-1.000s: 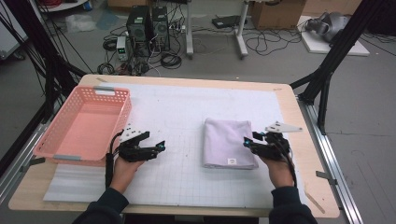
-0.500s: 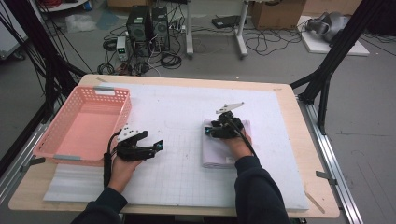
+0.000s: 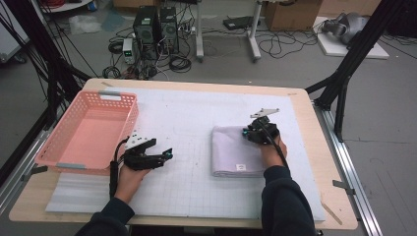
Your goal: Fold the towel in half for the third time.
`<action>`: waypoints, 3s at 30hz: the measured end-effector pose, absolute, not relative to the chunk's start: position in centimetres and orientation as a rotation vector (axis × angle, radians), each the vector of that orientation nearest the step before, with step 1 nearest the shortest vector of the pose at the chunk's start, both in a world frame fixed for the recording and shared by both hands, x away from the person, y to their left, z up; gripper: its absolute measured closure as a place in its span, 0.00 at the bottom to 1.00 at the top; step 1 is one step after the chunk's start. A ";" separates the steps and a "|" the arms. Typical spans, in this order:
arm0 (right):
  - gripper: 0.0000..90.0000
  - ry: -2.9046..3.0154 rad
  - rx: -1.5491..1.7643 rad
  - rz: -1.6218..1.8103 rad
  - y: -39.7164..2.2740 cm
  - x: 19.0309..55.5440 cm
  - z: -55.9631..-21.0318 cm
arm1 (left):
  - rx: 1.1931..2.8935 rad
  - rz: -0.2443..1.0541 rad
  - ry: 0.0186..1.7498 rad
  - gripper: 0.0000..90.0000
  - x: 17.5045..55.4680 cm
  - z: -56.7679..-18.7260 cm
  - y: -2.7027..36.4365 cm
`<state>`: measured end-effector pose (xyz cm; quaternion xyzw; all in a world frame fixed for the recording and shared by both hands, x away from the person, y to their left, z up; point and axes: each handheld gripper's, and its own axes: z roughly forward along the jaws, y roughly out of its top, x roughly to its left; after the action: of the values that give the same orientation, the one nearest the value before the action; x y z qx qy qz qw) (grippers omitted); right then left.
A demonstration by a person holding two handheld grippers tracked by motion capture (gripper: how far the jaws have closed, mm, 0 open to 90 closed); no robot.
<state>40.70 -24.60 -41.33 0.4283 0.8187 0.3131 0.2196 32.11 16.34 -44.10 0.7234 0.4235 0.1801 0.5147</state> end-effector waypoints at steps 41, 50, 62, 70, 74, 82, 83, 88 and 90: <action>0.41 2.091 1.222 1.254 -33.9 27.3 -41.5 | 1.663 0.419 0.967 0.19 31.8 -43.4 16.7; 0.24 1.958 1.160 1.268 -35.7 25.8 -41.4 | 1.675 0.433 0.883 0.21 31.5 -43.1 16.5; 0.22 1.980 1.138 1.191 -35.5 26.5 -41.8 | 1.671 0.479 0.821 0.23 31.2 -43.0 16.4; 0.22 1.985 1.138 1.209 -35.7 26.8 -41.9 | 1.678 0.479 0.802 0.21 30.8 -42.9 16.1; 0.22 1.982 1.136 1.215 -35.6 26.9 -41.8 | 1.692 0.477 0.805 0.21 30.7 -43.1 16.1; 0.22 2.007 1.124 1.223 -34.5 27.1 -41.7 | 1.677 0.481 0.826 0.21 30.7 -43.3 16.7; 0.22 2.007 1.123 1.224 -34.5 27.1 -41.7 | 1.676 0.481 0.828 0.21 30.7 -43.3 16.7; 0.22 1.994 1.139 1.225 -34.8 27.1 -41.7 | 1.681 0.479 0.839 0.21 30.6 -43.3 16.8; 0.22 1.991 1.144 1.226 -34.9 27.1 -41.7 | 1.686 0.477 0.844 0.21 30.6 -43.4 16.7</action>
<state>27.06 -34.92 -41.73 0.4235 0.7374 0.4540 0.2659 30.62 16.67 -43.37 0.7163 0.3584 0.2028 0.5633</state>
